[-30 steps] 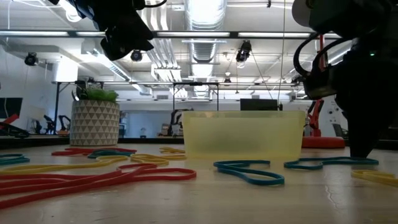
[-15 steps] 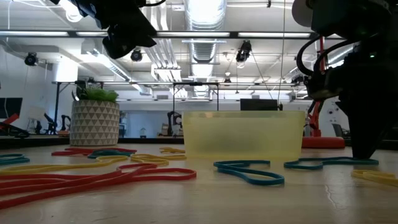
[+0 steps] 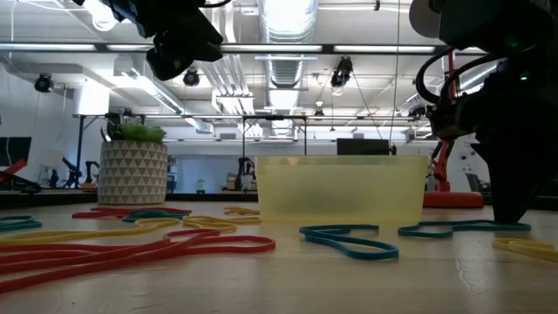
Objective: Pick and place rubber bands into bin
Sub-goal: Put the blue rubber band into the bin
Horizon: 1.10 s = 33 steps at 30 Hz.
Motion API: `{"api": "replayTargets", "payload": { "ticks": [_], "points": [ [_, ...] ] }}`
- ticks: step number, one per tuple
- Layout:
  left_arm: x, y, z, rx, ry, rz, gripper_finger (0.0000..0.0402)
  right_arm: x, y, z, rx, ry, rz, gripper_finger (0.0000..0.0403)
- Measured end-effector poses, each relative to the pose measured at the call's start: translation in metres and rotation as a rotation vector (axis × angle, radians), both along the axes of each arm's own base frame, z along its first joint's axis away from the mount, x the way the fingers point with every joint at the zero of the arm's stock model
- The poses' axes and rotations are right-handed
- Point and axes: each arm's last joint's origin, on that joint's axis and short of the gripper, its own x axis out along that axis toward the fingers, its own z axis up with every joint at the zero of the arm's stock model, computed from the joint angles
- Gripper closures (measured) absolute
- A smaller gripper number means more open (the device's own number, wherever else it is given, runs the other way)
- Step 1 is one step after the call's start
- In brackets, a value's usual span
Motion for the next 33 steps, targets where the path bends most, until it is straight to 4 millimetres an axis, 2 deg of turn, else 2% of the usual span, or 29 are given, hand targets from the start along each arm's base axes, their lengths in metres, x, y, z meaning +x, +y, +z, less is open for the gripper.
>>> {"api": "replayTargets", "payload": {
  "ticks": [5, 9, 15, 20, 28, 33],
  "points": [
    [0.000, 0.000, 0.000, 0.000, 0.000, 0.000, 0.0297, -0.002, -0.002, 0.000, -0.035, 0.012, 0.026, 0.0317],
    [0.000, 0.000, -0.001, 0.001, 0.004, 0.000, 0.0297, 0.001, 0.001, -0.004, -0.085, 0.026, 0.138, 0.0317],
    [0.000, 0.000, -0.001, 0.001, 0.005, 0.001, 0.0297, 0.017, 0.007, -0.006, -0.147, 0.043, 0.332, 0.0312],
    [0.000, 0.000, 0.000, 0.000, 0.000, 0.001, 0.0297, 0.027, 0.011, -0.006, -0.199, 0.025, 0.418, 0.0307],
    [0.000, 0.000, 0.000, 0.000, 0.001, 0.001, 0.0297, 0.026, 0.012, -0.008, -0.133, 0.041, 0.441, 0.0327],
    [0.000, 0.000, -0.001, 0.002, 0.007, 0.000, 0.0297, 0.024, 0.014, -0.008, -0.066, 0.057, 0.474, 0.0357]
  ]
}}
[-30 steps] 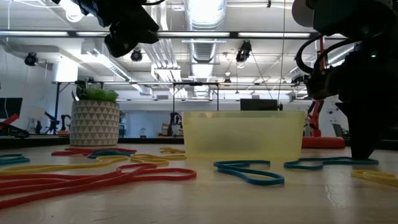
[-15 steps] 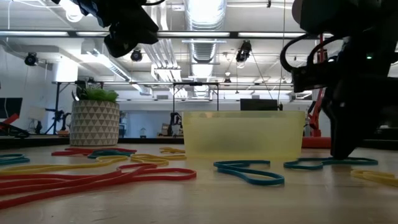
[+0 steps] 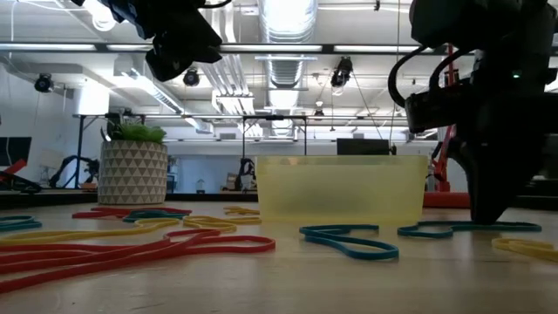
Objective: Pick and place rubber bands into bin
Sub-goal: Put the blue rubber band into the bin
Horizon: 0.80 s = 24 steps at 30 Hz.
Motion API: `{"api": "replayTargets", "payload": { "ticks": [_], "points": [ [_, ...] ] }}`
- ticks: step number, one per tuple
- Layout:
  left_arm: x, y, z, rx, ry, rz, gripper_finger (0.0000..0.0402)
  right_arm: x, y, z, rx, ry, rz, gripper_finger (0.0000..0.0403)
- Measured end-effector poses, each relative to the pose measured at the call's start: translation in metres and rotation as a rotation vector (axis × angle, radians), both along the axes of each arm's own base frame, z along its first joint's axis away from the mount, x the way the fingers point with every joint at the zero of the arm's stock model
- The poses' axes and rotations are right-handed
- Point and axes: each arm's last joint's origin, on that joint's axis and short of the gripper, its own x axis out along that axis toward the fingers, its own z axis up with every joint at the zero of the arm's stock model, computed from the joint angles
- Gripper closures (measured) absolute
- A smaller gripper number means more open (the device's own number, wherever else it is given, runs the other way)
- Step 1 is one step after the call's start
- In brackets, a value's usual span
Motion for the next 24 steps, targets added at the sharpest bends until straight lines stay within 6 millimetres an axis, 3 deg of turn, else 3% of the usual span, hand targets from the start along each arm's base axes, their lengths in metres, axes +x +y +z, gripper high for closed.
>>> {"api": "replayTargets", "payload": {
  "ticks": [4, 10, 19, 24],
  "points": [
    [0.000, 0.000, 0.000, 0.008, -0.001, -0.004, 0.0297, -0.001, 0.001, 0.000, 0.036, 0.015, 0.030, 0.0390],
    [0.000, 0.000, 0.000, 0.021, -0.005, -0.011, 0.0297, -0.003, 0.001, 0.007, 0.063, 0.005, 0.030, 0.0394],
    [0.000, 0.000, 0.001, 0.029, -0.010, -0.016, 0.0297, -0.024, -0.002, 0.040, 0.071, -0.001, 0.053, 0.0395],
    [0.000, 0.000, 0.001, 0.031, -0.011, -0.017, 0.0297, -0.036, 0.003, 0.063, 0.091, -0.101, 0.058, 0.0395]
  ]
}}
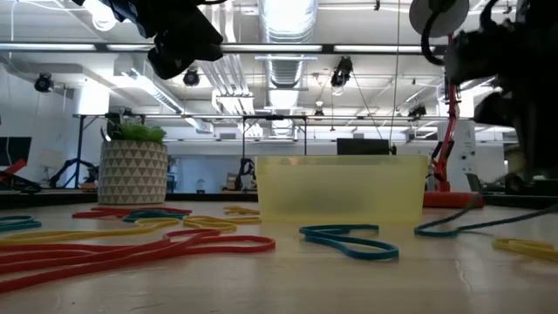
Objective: Pick and place rubber bands into bin
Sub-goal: Put the blue rubber band into the bin
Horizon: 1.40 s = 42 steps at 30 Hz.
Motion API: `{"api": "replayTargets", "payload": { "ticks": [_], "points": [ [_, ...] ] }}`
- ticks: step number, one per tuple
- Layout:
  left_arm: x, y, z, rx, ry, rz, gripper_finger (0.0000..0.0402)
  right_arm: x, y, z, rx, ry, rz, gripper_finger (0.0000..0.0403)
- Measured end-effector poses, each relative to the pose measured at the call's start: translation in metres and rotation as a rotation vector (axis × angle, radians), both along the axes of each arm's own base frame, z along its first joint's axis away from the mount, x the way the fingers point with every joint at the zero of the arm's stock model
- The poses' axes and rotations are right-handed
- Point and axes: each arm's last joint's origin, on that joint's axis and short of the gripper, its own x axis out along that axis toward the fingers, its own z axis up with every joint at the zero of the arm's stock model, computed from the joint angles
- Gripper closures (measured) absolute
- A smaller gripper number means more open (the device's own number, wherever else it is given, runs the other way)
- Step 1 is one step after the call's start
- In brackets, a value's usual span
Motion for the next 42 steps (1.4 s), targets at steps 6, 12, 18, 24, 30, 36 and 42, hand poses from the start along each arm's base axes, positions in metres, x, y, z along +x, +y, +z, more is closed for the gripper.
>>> {"api": "replayTargets", "payload": {
  "ticks": [6, 12, 18, 24, 30, 36, 42],
  "points": [
    [0.001, 0.000, 0.002, 0.011, -0.025, -0.007, 0.0297, -0.018, 0.001, 0.029, -0.022, -0.125, -0.076, 0.0395],
    [0.002, 0.000, 0.004, 0.023, -0.051, 0.005, 0.0297, -0.032, -0.003, 0.058, -0.050, -0.292, -0.120, 0.0395],
    [0.003, 0.001, 0.006, 0.020, -0.070, 0.010, 0.0297, -0.033, -0.007, 0.088, -0.115, -0.446, -0.084, 0.0395],
    [0.003, 0.001, 0.006, 0.020, -0.073, 0.027, 0.0297, -0.026, -0.011, 0.119, -0.230, -0.574, -0.061, 0.0395],
    [0.005, 0.001, 0.009, 0.014, -0.112, 0.030, 0.0297, -0.028, -0.022, 0.124, -0.286, -0.508, -0.081, 0.0394],
    [0.005, 0.001, 0.011, 0.011, -0.124, 0.031, 0.0297, -0.034, -0.024, 0.081, -0.256, -0.367, -0.073, 0.0394],
    [0.005, 0.001, 0.011, 0.010, -0.123, 0.031, 0.0297, -0.033, -0.022, 0.039, -0.214, -0.381, 0.015, 0.0366]
  ]
}}
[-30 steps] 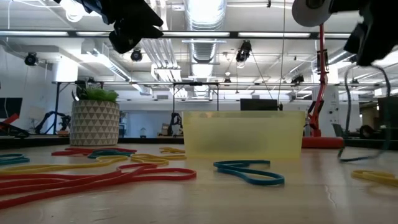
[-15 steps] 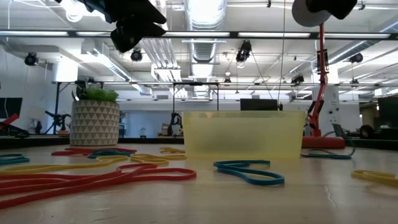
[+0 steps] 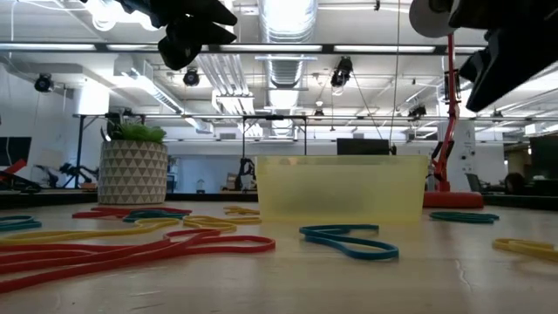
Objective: Pick and place rubber bands into bin
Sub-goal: Put the blue rubber band into the bin
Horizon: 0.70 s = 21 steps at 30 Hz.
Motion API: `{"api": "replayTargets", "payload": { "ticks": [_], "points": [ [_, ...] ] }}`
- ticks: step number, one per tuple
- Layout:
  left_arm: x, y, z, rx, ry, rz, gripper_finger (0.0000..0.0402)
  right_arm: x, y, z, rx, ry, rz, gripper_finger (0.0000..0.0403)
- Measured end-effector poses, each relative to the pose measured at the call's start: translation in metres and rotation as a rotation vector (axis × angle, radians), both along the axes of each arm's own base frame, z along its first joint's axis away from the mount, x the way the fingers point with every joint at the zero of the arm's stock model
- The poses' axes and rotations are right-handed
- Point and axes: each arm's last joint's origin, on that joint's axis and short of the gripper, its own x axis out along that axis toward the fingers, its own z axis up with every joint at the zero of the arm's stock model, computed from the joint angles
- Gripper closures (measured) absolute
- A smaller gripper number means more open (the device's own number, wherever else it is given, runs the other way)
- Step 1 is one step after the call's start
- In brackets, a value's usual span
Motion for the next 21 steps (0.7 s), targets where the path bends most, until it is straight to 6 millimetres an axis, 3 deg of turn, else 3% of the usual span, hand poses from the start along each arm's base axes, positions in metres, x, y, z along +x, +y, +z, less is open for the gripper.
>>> {"api": "replayTargets", "payload": {
  "ticks": [5, 11, 21],
  "points": [
    [0.000, 0.000, 0.000, 0.000, 0.000, 0.000, 0.0297, 0.001, 0.000, -0.020, -0.014, -0.057, 0.061, 0.0315],
    [0.000, 0.000, -0.001, 0.000, 0.004, 0.002, 0.0297, 0.000, -0.014, -0.035, -0.043, -0.012, 0.018, 0.0259],
    [0.001, 0.001, -0.002, 0.008, 0.005, 0.022, 0.0297, 0.004, -0.046, -0.049, 0.048, 0.093, 0.001, 0.0227]
  ]
}}
